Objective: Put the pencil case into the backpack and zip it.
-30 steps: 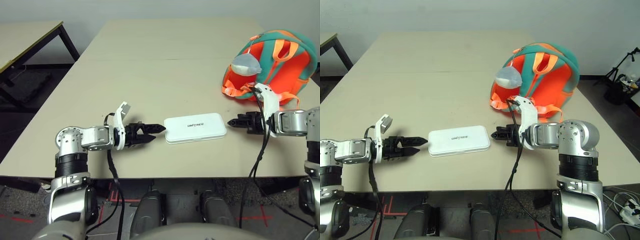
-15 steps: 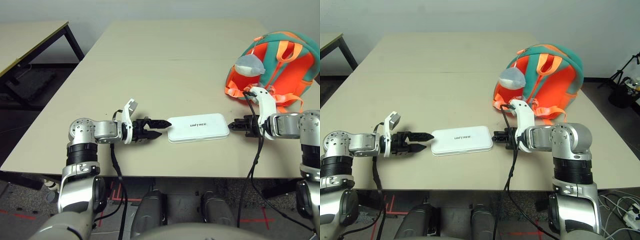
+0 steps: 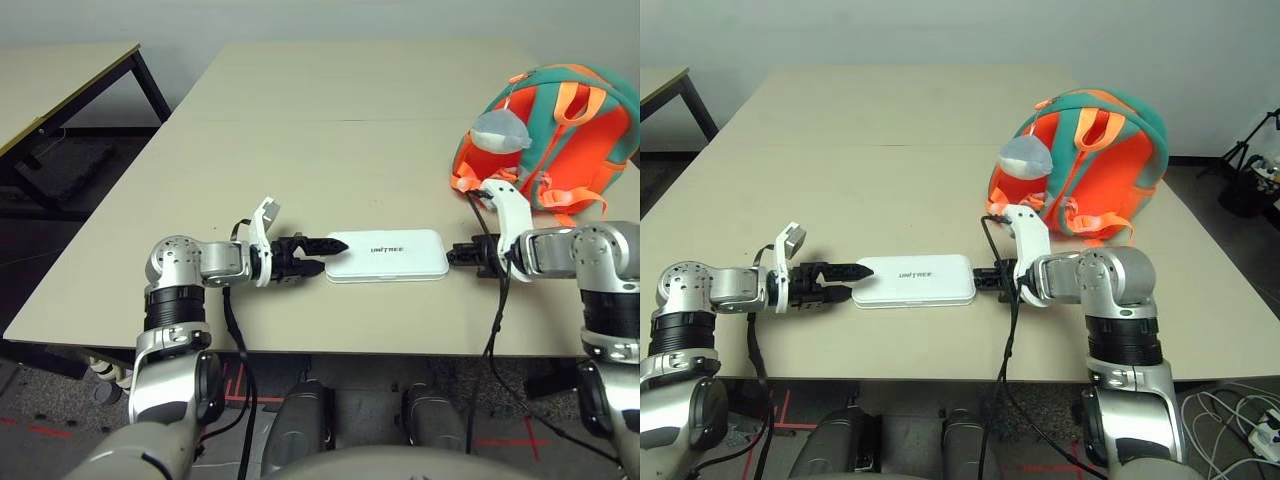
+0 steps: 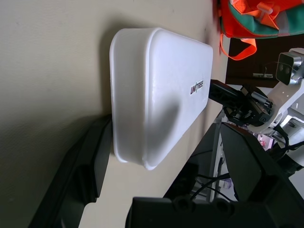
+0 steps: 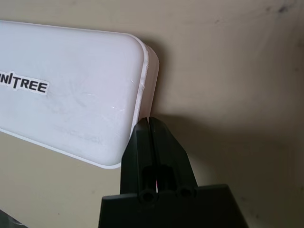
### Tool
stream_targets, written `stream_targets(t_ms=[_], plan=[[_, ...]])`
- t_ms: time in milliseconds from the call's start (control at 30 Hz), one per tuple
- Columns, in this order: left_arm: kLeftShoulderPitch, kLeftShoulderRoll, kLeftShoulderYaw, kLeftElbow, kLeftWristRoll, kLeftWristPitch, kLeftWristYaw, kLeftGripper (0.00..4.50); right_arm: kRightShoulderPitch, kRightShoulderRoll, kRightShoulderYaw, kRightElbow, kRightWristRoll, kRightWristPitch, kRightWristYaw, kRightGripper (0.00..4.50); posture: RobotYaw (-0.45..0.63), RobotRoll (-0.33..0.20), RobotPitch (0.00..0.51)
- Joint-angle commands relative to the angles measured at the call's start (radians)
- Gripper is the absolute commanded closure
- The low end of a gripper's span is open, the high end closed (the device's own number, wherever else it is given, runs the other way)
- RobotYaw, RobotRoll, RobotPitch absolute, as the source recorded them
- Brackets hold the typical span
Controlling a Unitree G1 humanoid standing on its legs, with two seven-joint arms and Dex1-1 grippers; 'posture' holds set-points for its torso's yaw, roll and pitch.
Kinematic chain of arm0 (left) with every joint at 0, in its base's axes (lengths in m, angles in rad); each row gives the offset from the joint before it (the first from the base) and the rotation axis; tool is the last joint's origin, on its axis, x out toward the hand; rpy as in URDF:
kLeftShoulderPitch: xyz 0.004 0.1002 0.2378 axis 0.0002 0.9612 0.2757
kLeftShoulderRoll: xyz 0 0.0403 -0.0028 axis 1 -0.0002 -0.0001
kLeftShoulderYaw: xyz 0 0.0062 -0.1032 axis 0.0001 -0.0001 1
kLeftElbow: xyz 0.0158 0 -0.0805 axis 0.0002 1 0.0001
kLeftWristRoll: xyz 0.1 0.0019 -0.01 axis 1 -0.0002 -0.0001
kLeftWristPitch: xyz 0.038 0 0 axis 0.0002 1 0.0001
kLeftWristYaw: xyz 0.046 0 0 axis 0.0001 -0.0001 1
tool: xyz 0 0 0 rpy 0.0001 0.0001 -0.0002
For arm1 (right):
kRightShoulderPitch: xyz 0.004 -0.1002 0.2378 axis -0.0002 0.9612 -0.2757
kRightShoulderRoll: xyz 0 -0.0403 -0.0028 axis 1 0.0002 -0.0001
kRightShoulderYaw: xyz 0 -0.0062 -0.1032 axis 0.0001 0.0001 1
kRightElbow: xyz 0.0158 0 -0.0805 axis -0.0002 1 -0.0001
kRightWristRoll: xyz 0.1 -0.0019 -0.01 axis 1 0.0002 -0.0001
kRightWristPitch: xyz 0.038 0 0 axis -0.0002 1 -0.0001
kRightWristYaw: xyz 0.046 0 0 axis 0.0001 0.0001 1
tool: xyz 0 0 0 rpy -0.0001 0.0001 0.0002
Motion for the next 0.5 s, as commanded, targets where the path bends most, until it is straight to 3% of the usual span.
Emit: stream_targets(t_ms=[33,400,500], plan=[[0.012,-0.025,-0.029,0.021,0.053,0.010,-0.003,0.00,-0.021,0.014,0.023,-0.019,-0.012,0.012,0.025,4.45,0.02,0.000,0.052],[0.010,-0.041,-0.036,0.012,0.096,0.010,-0.061,0.00,-0.057,0.034,0.040,-0.016,-0.043,0.005,0.052,4.45,0.01,0.000,0.039],[0.008,-0.051,-0.026,0.007,0.118,0.004,-0.072,0.62,-0.050,0.031,0.044,-0.019,-0.050,-0.001,0.059,4.50,0.01,0.000,0.039]])
